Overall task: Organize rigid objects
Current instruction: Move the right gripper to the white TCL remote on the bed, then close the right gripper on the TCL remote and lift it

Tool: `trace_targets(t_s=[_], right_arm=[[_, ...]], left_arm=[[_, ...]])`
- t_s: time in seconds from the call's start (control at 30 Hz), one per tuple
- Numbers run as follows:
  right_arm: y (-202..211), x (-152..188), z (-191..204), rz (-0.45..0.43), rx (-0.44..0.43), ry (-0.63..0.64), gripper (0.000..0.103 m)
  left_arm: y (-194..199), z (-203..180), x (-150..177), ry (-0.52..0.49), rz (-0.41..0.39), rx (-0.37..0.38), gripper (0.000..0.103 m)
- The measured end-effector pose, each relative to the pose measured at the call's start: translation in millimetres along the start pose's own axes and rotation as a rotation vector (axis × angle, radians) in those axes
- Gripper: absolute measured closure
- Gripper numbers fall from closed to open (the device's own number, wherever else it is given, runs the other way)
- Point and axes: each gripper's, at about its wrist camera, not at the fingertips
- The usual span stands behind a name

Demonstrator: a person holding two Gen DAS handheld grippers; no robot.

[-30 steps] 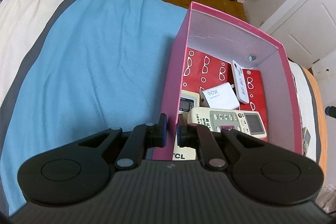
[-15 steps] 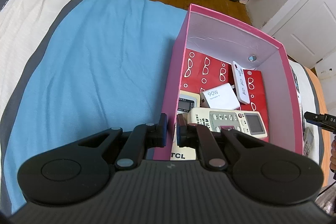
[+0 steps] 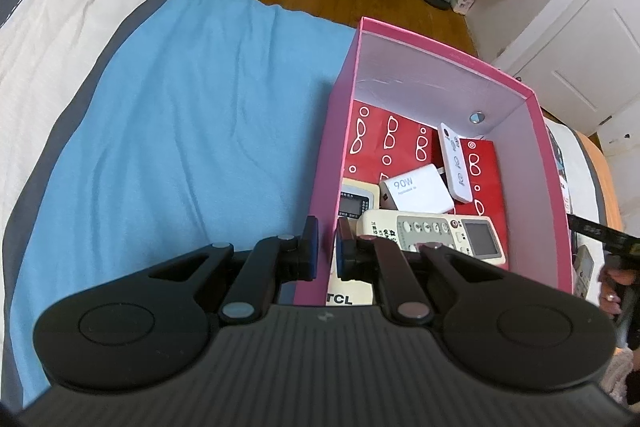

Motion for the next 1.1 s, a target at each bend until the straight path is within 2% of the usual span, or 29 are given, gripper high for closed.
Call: trace_targets(t_s=[0.1,0.2,0.37,0.47,0.57,0.67,0.73,0.87,1.1], right_arm=[[-6.9,0.3,6.5,-0.032,0.048,0.07,0.034],[0.0,1.4,7.2,-0.031,0.046,0.073,0.036],[15.4,2.5,8.3,-0.017,-0.045,0.049,0.036],[12.0,7.9,18.4,0.034,-0.081,0.063,0.037],[9.0,14.5,32.5,0.037,-0.046,0.151,0.035],[3.4,13.0,29.0,0.01,-0.043,0.13,0.033],[4.2,13.7,30.9,-0.011,-0.031,0.162,0.036],[13.2,15.7,35.6,-0.02,-0.013,0.201,0.037],[40.1,20.1,34.0,-0.063,-0.016,0.18,0.038]], left_arm=[[-2.2,1.6,0.2,0.003,0.005,0.007,0.095],[-3.3,0.7,0.5,-0.001,0.006,0.001,0.095],[-1.2,-2.5,1.7,-0.023,-0.004,-0.015,0.096],[-2.7,-1.9,1.0,-0.018,0.001,-0.014,0.096],[-3.0,-5.2,1.8,-0.04,-0.003,-0.033,0.096],[-3.0,-10.4,3.0,-0.067,-0.012,-0.059,0.096],[-3.7,-11.7,3.2,-0.071,-0.013,-0.067,0.096],[-3.9,-10.8,4.3,-0.073,-0.014,-0.062,0.096],[-7.2,-3.3,2.6,-0.036,0.004,-0.034,0.097]])
Point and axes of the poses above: each gripper's, at about its wrist camera, not at the fingertips, and y roughly against the way its jaws point, z to its left, x to its underside, and after that the axes turned 4 degrees about y, right-handed
